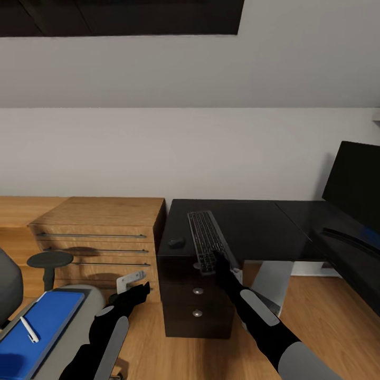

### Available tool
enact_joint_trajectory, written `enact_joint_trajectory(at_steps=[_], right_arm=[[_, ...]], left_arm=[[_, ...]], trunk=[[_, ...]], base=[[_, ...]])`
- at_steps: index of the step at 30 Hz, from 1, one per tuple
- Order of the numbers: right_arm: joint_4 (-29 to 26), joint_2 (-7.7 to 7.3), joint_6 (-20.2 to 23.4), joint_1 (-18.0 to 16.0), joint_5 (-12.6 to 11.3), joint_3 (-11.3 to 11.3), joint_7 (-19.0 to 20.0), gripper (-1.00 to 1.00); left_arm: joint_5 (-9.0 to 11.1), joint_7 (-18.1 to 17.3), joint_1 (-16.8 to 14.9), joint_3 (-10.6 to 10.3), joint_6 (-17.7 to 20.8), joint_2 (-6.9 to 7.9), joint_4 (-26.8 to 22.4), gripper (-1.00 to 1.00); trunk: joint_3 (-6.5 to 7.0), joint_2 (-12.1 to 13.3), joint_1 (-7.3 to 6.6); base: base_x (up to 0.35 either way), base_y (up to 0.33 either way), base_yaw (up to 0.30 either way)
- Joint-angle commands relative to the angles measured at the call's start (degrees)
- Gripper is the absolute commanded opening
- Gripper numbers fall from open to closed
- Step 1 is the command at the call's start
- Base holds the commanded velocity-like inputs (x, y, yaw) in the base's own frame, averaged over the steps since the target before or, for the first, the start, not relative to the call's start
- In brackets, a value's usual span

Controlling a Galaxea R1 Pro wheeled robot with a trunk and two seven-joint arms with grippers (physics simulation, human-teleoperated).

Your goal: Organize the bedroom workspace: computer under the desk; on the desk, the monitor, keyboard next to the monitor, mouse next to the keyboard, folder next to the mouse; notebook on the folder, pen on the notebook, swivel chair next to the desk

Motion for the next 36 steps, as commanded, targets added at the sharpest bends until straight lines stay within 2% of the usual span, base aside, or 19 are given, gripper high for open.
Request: enact_joint_trajectory(at_steps=[1, 6, 24, 36], right_arm=[[-0.02, -0.07, -0.3, -0.06, -0.6, 0.28, 0.18, 1.0], [-0.02, -0.09, -0.3, -0.06, -0.53, 0.25, 0.23, 1.0], [-0.01, -0.16, -0.37, -0.06, -0.35, 0.15, 0.14, 1.0], [-2.37, -1.0, -3.71, 0.07, -0.33, -0.32, -1.08, 1.0]], left_arm=[[0.6, 0.54, -0.04, -0.07, 0.11, 0.01, -0.07, 1.0], [0.59, 0.55, -0.04, -0.07, 0.03, 0.01, 0.16, 1.0], [0.52, 0.55, -0.04, -0.07, 0.03, 0.01, 0.29, 1.0], [0.45, 0.53, -0.04, -0.03, 0.03, 0.08, 1.41, 1.0]], trunk=[[-0.06, -0.03, -0.01], [-0.06, -0.03, -0.01], [-0.06, -0.03, -0.01], [-0.06, -0.03, -0.01]], base=[[0.0, 0.0, 0.0], [-0.053, 0.0, 0.0], [-0.328, -0.003, 0.0], [-0.282, -0.196, 0.0]])
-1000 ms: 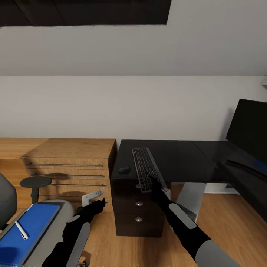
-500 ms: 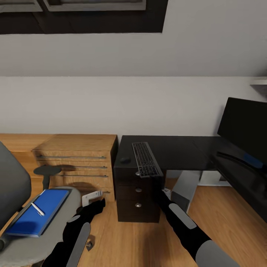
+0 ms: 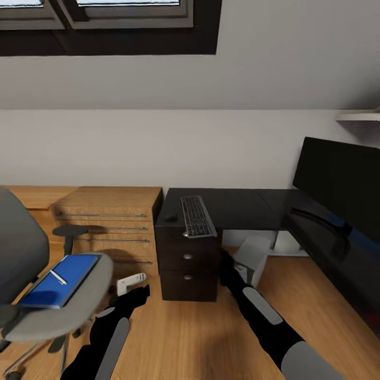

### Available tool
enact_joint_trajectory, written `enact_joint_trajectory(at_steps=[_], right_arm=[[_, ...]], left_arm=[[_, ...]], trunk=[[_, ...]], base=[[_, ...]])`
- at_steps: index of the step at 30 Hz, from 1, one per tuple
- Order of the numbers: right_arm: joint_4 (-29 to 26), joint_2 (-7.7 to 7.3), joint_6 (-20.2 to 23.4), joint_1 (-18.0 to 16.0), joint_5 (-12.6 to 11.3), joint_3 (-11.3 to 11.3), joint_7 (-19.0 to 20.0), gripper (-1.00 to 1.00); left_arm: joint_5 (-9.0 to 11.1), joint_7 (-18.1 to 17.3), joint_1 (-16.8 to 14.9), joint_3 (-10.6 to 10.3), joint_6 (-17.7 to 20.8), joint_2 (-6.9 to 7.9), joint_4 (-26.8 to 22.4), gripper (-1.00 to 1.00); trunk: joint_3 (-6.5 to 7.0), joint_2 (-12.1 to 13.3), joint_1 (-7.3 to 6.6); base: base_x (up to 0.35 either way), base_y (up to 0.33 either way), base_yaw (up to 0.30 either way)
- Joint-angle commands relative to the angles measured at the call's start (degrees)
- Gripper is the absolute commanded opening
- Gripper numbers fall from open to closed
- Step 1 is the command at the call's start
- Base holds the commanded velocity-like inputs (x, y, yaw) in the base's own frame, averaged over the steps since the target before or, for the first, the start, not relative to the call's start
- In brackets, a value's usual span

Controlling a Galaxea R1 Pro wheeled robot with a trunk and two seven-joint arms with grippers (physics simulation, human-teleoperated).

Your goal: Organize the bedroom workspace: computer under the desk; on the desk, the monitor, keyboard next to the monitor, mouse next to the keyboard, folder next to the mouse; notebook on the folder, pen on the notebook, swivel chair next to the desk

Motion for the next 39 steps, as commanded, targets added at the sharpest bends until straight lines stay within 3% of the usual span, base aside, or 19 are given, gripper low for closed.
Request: enact_joint_trajectory(at_steps=[1, 6, 9, 10, 13, 14, 16, 17, 20, 21, 23, 27, 31, 36, 37, 39], right_arm=[[-0.88, -0.21, -0.64, 0.02, -0.59, 0.34, -0.43, 1.0], [-8.12, -2.81, -1.57, 1.66, -0.54, 0.33, -5.29, 1.0], [-15.57, -6.56, -2.07, 3.54, 0.4, 0.53, -9.9, 1.0], [-20.86, -9.0, -2.16, 4.2, 3.56, 1.37, -14.49, 1.0], [-24.39, -9.99, -2.2, 4.46, 10.36, 3.4, -21.54, 1.0], [-25.41, -10.21, -2.19, 4.53, 14.92, 4.23, -25.4, 1.0], [-26.16, -10.34, -2.22, 4.57, 19.78, 4.83, -28.69, 1.0], [-27.06, -10.17, -2.26, 4.62, 30.78, 5.64, -33.12, 1.0], [-27.26, -9.43, -2.2, 4.63, 39.63, 5.86, -35.23, 1.0], [-27.34, -8.64, -2.18, 4.64, 44.85, 5.78, -36.8, 1.0], [-27.41, -7.78, -2.13, 4.64, 48.76, 5.51, -38.69, 1.0], [-27.37, -5.9, -2.05, 4.65, 53.68, 5.01, -42.87, 1.0], [-26.31, -4.98, -0.37, 4.54, 55.49, 4.79, -45.38, 1.0], [-25.65, -4.85, 9.29, 4.3, 55.91, 3.39, -51.75, 1.0], [-25.76, -4.79, 13.1, 4.24, 55.94, 1.92, -54.19, 1.0], [-26.2, -4.73, 15.81, 4.2, 55.94, 0.18, -55.89, 1.0]], left_arm=[[0.6, 0.54, -0.04, -0.07, 0.13, 0.0, -0.04, 1.0], [0.57, 0.47, -0.04, -0.07, 0.13, -0.01, 0.08, 1.0], [0.5, 0.42, -0.04, -0.09, 0.13, -0.02, 0.11, 1.0], [0.5, 0.38, -0.04, -0.13, 0.13, -0.05, 0.11, 1.0], [0.5, 0.42, -0.04, -0.19, 0.13, -0.07, 0.15, 1.0], [0.5, 0.42, -0.04, -0.22, 0.13, -0.07, 0.17, 1.0], [0.5, 0.43, -0.04, -0.24, 0.13, -0.07, 0.18, 1.0], [0.53, 0.32, -0.04, -0.28, 0.18, -0.07, 0.26, 1.0], [0.55, 0.25, -0.04, -0.37, 0.22, -0.13, 0.71, 1.0], [0.56, 0.22, -0.04, -0.45, 0.22, -0.19, 1.0, 1.0], [0.57, 0.21, -0.04, -0.51, 0.22, -0.24, 1.22, 1.0], [0.6, 0.23, -0.04, -0.59, 0.24, -0.25, 1.48, 1.0], [0.7, 0.19, -0.04, -0.62, 0.41, -0.24, 1.56, 1.0], [0.74, 0.18, -0.04, -0.62, 0.5, -0.25, 1.54, 1.0], [0.75, 0.18, -0.04, -0.63, 0.52, -0.25, 1.55, 1.0], [0.75, 0.18, -0.04, -0.63, 0.54, -0.25, 1.56, 1.0]], trunk=[[-0.06, -0.03, -0.03], [-0.06, -0.03, -0.03], [-0.06, -0.03, -0.03], [-0.06, -0.03, -0.03], [-0.06, -0.03, -0.03], [-0.06, -0.03, -0.03], [-0.06, -0.03, -0.03], [-0.06, -0.03, -0.03], [-0.06, -0.03, -0.03], [-0.06, -0.03, -0.03], [-0.06, -0.03, -0.03], [-0.06, -0.03, -0.03], [-0.06, -0.03, -0.03], [-0.06, -0.03, -0.03], [-0.06, -0.03, -0.03], [-0.06, -0.03, -0.03]], base=[[-0.255, -0.244, 0.0], [-0.25, -0.249, 0.0], [-0.247, -0.252, 0.0], [-0.246, -0.253, 0.0], [-0.239, -0.256, 0.0], [-0.232, -0.26, 0.0], [-0.23, -0.262, 0.0], [-0.211, -0.262, 0.0], [-0.178, -0.204, 0.0], [-0.104, -0.106, 0.0], [-0.075, -0.076, 0.0], [-0.038, -0.039, 0.0], [-0.036, -0.033, 0.0], [-0.18, -0.139, 0.0], [-0.233, -0.169, 0.0], [-0.243, -0.174, 0.0]])
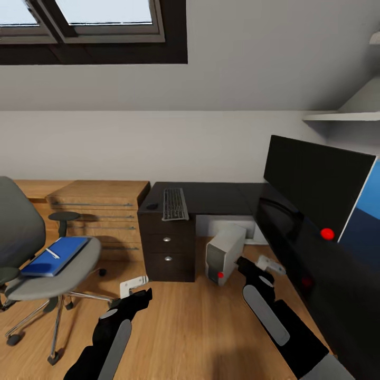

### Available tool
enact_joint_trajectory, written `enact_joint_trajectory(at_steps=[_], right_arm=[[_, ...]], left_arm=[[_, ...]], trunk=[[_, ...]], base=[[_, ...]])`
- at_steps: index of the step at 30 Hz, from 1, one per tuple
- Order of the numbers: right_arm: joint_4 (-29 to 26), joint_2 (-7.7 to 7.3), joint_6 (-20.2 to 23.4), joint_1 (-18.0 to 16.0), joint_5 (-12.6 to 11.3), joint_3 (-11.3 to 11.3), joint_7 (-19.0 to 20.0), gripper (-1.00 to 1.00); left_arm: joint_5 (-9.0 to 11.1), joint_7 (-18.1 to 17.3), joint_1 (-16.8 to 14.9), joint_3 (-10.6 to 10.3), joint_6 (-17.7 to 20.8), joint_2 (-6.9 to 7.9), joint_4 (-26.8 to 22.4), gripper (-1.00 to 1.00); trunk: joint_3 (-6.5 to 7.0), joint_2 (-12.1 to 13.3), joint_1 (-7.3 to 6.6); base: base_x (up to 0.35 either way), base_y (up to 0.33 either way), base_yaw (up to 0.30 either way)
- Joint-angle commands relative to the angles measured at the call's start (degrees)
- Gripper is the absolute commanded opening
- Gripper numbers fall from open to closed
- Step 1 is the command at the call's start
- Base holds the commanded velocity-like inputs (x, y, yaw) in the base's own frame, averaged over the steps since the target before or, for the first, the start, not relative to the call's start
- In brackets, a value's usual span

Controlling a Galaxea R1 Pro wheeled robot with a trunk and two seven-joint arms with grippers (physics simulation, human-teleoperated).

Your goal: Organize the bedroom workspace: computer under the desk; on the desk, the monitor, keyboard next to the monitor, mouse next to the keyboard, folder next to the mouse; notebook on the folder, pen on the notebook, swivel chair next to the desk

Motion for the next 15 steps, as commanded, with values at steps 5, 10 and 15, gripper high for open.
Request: enact_joint_trajectory(at_steps=[5, 10, 15], right_arm=[[-3.24, -0.04, 3.96, -0.04, -0.18, -3.51, -2.49, 1.0], [-5.93, -0.05, 5.25, 0.04, -0.12, -4.16, -2.28, 1.0], [-6.36, 0.07, 5.19, 0.04, 0.0, -1.46, -1.54, 1.0]], left_arm=[[0.61, 0.56, -0.04, -0.06, 0.09, 0.0, -0.09, 1.0], [0.61, 0.6, -0.04, -0.06, 0.07, 0.0, -0.07, 1.0], [0.61, 0.64, -0.04, -0.06, 0.02, 0.0, -0.09, 1.0]], trunk=[[0.48, 1.17, -0.69], [1.37, 3.17, -1.79], [2.25, 5.18, -2.89]], base=[[-0.263, -0.176, 0.0], [-0.301, -0.118, 0.0], [-0.313, -0.094, 0.0]])
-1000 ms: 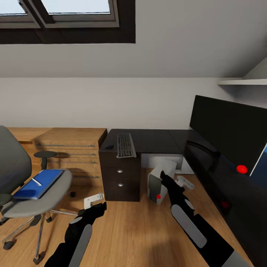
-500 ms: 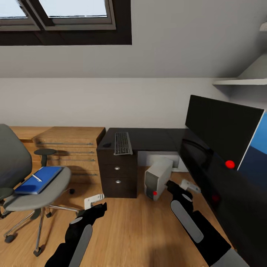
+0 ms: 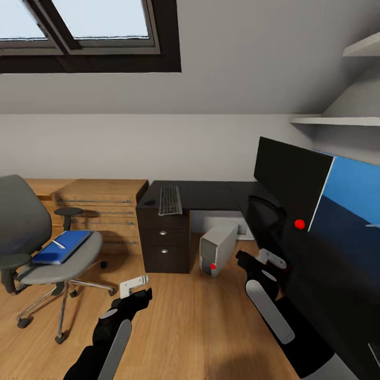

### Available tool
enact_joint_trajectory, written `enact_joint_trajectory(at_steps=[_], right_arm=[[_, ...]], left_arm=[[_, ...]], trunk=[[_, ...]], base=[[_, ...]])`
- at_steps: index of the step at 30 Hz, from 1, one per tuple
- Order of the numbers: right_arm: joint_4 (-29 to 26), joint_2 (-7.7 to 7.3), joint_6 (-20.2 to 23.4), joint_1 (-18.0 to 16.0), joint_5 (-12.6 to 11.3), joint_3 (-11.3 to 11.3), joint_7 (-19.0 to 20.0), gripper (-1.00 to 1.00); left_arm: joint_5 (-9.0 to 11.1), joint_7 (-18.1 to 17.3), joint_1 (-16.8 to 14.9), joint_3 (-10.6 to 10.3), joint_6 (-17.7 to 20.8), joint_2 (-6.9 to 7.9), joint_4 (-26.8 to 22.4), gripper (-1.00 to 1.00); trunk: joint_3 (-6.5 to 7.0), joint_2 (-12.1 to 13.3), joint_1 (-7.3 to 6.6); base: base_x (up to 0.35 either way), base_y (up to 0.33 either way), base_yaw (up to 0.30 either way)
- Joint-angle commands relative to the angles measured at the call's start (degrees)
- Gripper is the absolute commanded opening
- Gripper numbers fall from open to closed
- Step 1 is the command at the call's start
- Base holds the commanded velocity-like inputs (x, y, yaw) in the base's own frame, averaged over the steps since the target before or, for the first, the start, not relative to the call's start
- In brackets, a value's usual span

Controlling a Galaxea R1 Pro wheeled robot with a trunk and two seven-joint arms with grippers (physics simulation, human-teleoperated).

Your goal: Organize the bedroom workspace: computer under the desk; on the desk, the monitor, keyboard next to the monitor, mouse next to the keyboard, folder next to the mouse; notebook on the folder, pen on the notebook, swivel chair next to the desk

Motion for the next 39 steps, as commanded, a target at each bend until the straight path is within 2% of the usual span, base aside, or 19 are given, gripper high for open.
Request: enact_joint_trajectory(at_steps=[1, 5, 18, 32, 37, 39], right_arm=[[-0.1, -0.06, 0.49, -0.06, -0.07, 1.0, -0.27, 1.0], [-0.18, -0.08, 0.48, -0.06, -0.02, 2.17, -0.16, 1.0], [0.32, -0.09, 0.42, -0.06, 0.09, 2.51, -0.07, 1.0], [0.91, -0.69, 0.57, -0.06, 0.46, 2.46, 0.26, 1.0], [4.79, -0.79, 0.78, -0.12, 0.84, 2.18, 0.52, 1.0], [6.43, -1.46, 0.91, -0.2, 0.93, 2.04, 1.4, 1.0]], left_arm=[[0.61, 0.56, -0.04, -0.06, 0.11, 0.0, -0.07, 1.0], [0.61, 0.56, -0.04, -0.06, 0.1, 0.0, -0.08, 1.0], [0.61, 0.56, -0.04, -0.06, 0.09, 0.0, -0.07, 1.0], [0.43, 0.91, -0.04, -0.06, -0.14, 0.09, -0.07, 1.0], [0.37, 0.89, -0.04, -0.02, -0.17, 0.14, -0.03, 1.0], [0.36, 0.74, -0.04, 0.0, -0.17, 0.16, -0.02, 1.0]], trunk=[[0.11, 0.38, -0.26], [0.78, 1.98, -1.14], [3.1, 7.2, -4.0], [3.1, 7.2, -4.0], [3.1, 7.2, -4.0], [3.1, 7.2, -4.0]], base=[[-0.315, -0.088, 0.0], [-0.316, -0.088, 0.0], [-0.316, -0.109, 0.0], [-0.145, -0.287, 0.0], [-0.022, -0.338, 0.0], [-0.009, -0.343, 0.0]])
